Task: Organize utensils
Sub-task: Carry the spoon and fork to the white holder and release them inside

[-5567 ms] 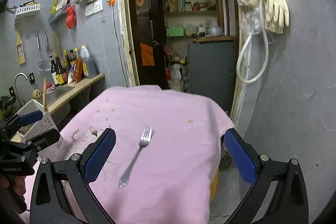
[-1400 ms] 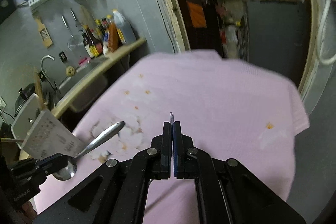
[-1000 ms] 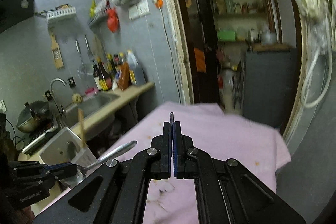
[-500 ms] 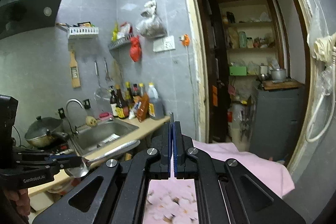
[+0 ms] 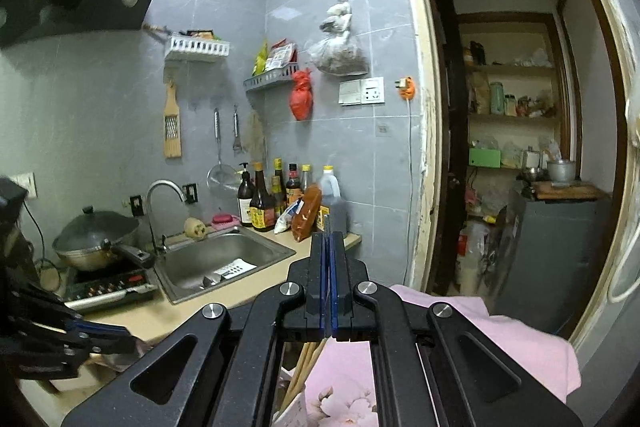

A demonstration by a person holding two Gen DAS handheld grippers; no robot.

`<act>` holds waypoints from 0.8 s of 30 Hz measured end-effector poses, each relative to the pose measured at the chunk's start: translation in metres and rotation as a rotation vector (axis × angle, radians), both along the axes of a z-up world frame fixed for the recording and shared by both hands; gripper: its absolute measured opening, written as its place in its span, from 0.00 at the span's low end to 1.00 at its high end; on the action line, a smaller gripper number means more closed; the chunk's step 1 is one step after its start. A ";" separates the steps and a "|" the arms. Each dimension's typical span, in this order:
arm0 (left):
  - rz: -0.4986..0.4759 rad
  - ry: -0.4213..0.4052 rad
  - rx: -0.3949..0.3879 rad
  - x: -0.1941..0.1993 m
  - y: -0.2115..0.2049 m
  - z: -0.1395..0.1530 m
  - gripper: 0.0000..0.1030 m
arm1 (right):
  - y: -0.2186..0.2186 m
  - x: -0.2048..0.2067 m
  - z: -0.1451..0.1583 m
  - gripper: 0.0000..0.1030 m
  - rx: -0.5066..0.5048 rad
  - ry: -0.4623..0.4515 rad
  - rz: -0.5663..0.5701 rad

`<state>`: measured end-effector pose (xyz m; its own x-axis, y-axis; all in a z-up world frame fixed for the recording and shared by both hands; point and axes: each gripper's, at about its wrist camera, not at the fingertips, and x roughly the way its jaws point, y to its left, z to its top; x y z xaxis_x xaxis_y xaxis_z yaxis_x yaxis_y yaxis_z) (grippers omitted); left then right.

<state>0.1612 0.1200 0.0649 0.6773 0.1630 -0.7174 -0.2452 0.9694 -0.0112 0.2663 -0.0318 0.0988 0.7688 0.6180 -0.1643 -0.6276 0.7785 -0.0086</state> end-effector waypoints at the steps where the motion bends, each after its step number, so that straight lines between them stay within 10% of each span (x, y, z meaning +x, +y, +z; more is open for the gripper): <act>1: -0.002 0.009 0.008 -0.001 0.001 -0.001 0.03 | 0.005 -0.001 -0.002 0.02 -0.014 -0.007 0.002; 24: -0.089 0.212 0.027 0.021 -0.004 -0.008 0.04 | 0.032 0.007 -0.051 0.02 -0.137 0.026 0.017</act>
<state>0.1822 0.1157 0.0570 0.5240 0.1306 -0.8416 -0.1529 0.9865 0.0579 0.2735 0.0003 0.0482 0.7529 0.6012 -0.2678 -0.6419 0.7606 -0.0971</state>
